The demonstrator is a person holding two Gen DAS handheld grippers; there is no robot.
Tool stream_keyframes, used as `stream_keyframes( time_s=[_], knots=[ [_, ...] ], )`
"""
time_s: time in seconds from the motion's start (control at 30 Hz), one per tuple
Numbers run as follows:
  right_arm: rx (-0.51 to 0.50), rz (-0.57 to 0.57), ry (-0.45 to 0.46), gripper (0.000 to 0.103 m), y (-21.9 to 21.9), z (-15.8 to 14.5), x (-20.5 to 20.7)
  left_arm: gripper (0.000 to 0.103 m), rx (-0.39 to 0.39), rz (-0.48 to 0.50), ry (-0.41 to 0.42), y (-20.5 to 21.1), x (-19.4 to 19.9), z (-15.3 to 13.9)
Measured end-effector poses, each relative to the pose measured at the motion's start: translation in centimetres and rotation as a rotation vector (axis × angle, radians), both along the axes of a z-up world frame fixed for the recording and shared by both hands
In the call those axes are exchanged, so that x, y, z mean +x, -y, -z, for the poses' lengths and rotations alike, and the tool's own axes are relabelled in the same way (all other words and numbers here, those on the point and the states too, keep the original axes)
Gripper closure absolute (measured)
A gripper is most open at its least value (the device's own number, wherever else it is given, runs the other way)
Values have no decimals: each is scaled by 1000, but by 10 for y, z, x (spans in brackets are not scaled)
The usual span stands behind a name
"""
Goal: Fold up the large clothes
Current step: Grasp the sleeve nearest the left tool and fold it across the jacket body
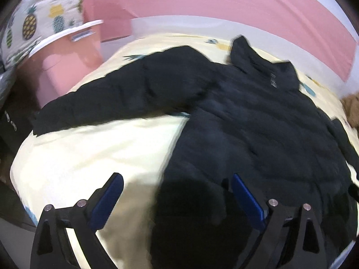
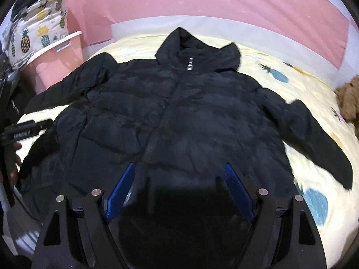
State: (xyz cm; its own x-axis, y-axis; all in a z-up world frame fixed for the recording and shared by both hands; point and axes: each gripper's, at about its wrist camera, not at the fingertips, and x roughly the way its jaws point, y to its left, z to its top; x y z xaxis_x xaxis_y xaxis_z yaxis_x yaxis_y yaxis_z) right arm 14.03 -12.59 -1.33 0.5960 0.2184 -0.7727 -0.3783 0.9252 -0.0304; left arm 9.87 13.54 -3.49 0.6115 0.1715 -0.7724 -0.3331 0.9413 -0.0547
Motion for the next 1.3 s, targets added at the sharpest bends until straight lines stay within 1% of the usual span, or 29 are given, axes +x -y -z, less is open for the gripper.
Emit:
stream_keyframes(
  time_s=[0.23,0.4,0.53,0.67,0.73,0.77,0.8,0.83,0.9,0.93,1.0,1.03,1.07,1.1,1.13,1.23,1.3],
  knots=[
    [-19,-24,-11,22,-19,14,36,11,-6,-154,25,-75,20,6],
    [-36,-20,-20,22,-22,23,55,11,-108,-232,28,-131,37,27],
    [-54,-8,-32,22,-20,31,68,11,-136,-317,26,-165,46,43],
    [-59,9,-45,22,-15,38,79,11,-170,-364,79,-187,49,45],
    [-60,15,-49,22,-13,41,82,14,-191,-386,101,-197,52,48],
    [-61,19,-50,22,-11,43,84,17,-205,-401,113,-203,53,49],
    [-62,22,-51,22,-10,44,85,22,-209,-412,124,-207,54,50],
    [-62,24,-52,22,-8,44,86,26,-202,-420,132,-209,54,49],
    [-62,36,-56,22,-4,46,87,46,-202,-412,148,-214,55,47],
    [-61,41,-58,22,-2,47,87,50,-207,-407,154,-216,57,47],
    [-56,52,-62,22,4,47,86,67,-203,-392,162,-217,60,43],
    [-55,56,-62,22,6,47,85,71,-195,-384,165,-216,61,40],
    [-53,61,-61,22,8,46,84,77,-185,-370,169,-213,61,34],
    [-50,65,-61,22,11,45,82,81,-178,-359,174,-210,60,28],
    [-47,68,-59,22,14,44,80,82,-172,-347,184,-209,60,20],
    [-44,76,-49,22,20,39,73,85,-148,-302,214,-197,58,-9],
    [-37,79,-44,22,25,35,69,85,-125,-265,244,-184,54,-35]
  ],
)
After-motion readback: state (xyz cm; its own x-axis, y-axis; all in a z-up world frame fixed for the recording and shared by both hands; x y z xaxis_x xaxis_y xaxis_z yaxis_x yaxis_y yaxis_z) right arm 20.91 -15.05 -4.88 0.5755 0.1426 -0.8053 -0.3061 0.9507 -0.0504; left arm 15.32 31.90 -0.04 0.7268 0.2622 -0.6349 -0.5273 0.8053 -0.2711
